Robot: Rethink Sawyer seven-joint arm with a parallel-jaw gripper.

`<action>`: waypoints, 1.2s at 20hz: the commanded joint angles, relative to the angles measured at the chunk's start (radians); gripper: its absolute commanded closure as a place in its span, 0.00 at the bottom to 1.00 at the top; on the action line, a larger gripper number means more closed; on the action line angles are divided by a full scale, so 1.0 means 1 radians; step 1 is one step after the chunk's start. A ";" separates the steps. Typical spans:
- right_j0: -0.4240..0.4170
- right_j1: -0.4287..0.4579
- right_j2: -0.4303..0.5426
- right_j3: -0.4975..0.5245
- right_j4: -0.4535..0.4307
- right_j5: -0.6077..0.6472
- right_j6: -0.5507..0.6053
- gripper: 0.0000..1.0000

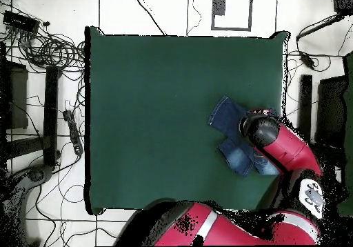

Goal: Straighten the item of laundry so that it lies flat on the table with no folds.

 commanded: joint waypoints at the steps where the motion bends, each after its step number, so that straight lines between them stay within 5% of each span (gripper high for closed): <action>1: 0.011 -0.006 0.053 0.010 0.037 -0.030 0.153 0.00; 13: -0.042 -0.170 0.124 0.039 0.017 0.114 0.063 0.00; 24: -0.045 -0.143 0.149 0.020 0.012 0.076 0.081 0.00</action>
